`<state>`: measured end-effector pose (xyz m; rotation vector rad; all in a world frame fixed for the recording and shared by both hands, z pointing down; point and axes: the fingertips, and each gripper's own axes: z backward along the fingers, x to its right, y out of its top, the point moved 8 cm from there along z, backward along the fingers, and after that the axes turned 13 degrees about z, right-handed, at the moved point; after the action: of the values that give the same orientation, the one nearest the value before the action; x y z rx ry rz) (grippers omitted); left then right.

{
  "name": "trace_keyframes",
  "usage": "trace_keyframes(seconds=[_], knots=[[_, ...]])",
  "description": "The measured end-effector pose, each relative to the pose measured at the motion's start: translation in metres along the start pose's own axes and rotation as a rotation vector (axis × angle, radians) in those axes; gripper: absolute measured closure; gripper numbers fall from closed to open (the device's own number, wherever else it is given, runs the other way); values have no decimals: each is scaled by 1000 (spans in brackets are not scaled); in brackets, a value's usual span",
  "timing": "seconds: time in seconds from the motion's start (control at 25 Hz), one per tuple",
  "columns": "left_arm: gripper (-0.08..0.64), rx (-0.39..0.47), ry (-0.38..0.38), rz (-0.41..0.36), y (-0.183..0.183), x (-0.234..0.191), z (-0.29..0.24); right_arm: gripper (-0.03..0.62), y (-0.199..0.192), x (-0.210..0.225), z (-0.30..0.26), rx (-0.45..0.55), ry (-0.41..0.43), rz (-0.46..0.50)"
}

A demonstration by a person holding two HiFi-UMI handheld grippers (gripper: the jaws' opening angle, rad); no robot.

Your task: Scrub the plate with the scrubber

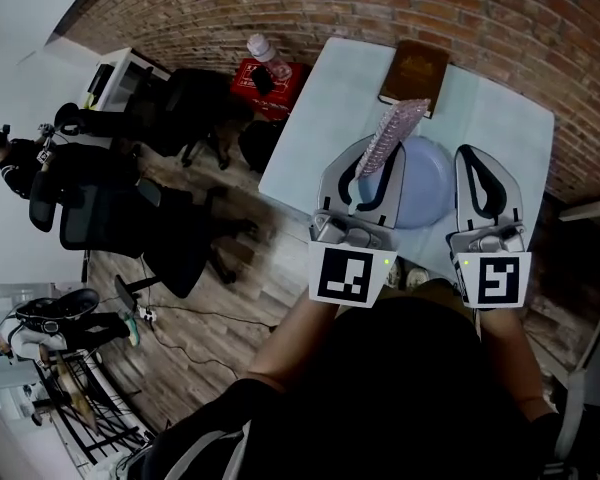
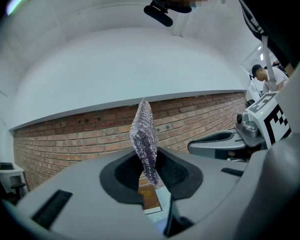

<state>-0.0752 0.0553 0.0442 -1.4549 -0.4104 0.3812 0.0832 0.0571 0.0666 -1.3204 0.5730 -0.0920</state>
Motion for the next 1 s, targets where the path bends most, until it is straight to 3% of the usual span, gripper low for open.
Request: trace_keyframes(seconds=[0.12, 0.24, 0.48, 0.64, 1.0], knots=[[485, 69, 51, 122, 0, 15, 3, 557, -2, 8, 11, 5, -12, 8], [485, 70, 68, 122, -2, 28, 6, 557, -11, 13, 26, -14, 22, 66], [485, 66, 107, 116, -7, 52, 12, 557, -10, 24, 43, 17, 0, 12], [485, 67, 144, 115, -11, 64, 16, 557, -18, 28, 55, 26, 39, 5], [485, 69, 148, 99, -5, 75, 22, 557, -11, 31, 62, 48, 62, -12]])
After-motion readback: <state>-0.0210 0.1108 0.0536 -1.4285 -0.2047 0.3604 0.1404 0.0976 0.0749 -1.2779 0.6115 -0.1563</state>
